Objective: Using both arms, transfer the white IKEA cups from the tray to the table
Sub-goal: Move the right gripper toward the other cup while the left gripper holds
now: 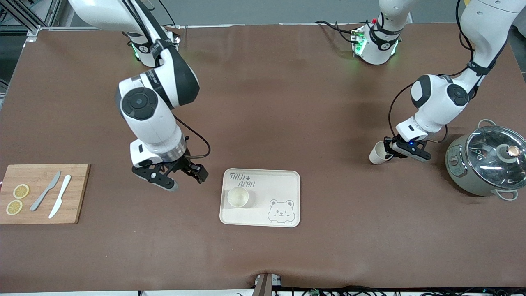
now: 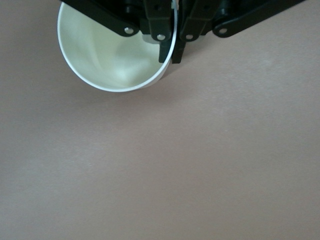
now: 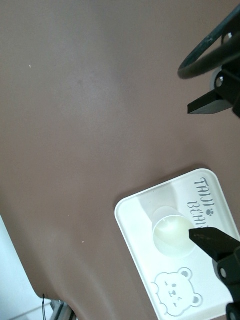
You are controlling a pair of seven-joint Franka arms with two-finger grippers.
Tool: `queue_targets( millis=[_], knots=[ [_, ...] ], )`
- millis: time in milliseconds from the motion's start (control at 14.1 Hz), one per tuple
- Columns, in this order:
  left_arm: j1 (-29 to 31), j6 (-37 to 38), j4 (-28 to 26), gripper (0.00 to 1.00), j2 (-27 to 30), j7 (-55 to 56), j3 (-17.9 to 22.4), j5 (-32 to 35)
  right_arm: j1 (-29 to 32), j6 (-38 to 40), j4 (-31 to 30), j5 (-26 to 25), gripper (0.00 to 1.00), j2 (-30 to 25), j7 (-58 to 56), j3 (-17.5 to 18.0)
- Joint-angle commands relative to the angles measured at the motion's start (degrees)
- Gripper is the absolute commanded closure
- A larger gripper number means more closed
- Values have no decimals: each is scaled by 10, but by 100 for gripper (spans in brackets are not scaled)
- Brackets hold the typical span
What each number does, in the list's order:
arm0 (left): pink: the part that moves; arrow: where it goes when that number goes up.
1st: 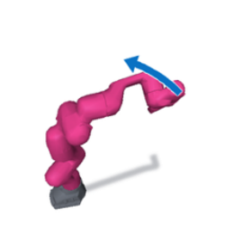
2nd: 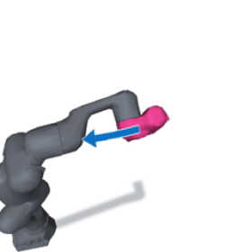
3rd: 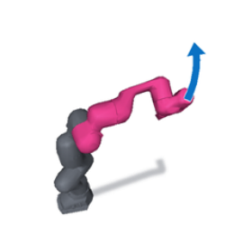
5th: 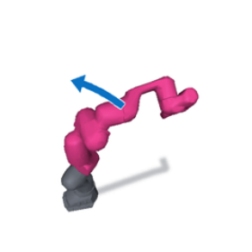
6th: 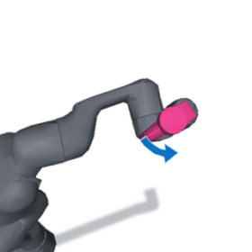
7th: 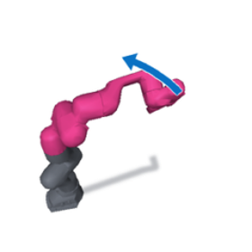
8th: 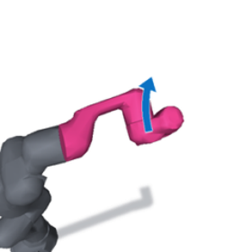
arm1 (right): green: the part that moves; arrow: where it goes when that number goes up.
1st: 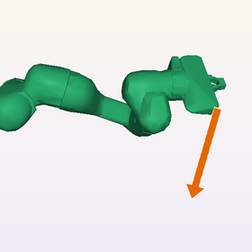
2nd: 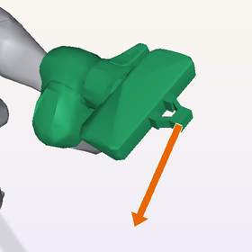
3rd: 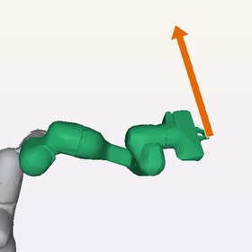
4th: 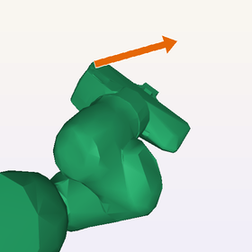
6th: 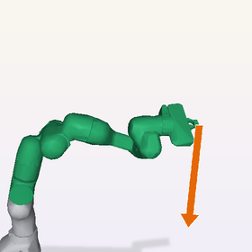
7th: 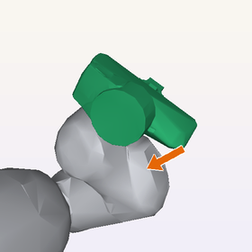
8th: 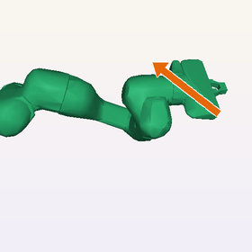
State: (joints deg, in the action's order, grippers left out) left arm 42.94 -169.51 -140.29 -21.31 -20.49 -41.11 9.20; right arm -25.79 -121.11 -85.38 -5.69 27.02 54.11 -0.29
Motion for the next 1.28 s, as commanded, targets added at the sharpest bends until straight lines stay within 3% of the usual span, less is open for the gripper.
queue_targets(
  millis=[0, 355, 710, 781, 852, 1207],
  knots=[
    [6, -6, 4, 100, -5, -8, 0, 14, -10, -10, 34, -16, 0, 36, 42, -6],
    [4, -4, 4, 100, -6, -6, 1, 15, -20, -34, 62, -16, 0, 80, 107, -6],
    [3, -4, 4, 61, -6, -5, 2, 14, -32, -35, 79, -17, 0, 109, 144, -7],
    [3, -3, 4, 46, -6, -5, 2, 14, -34, -40, 79, -17, 0, 115, 155, -7],
    [3, -4, 4, 40, -6, -5, 2, 14, -36, -45, 78, -17, 0, 118, 162, -7],
    [5, -2, 10, 38, 1, -2, 2, 15, -49, -54, 78, -15, 0, 148, 163, -6]
  ],
)
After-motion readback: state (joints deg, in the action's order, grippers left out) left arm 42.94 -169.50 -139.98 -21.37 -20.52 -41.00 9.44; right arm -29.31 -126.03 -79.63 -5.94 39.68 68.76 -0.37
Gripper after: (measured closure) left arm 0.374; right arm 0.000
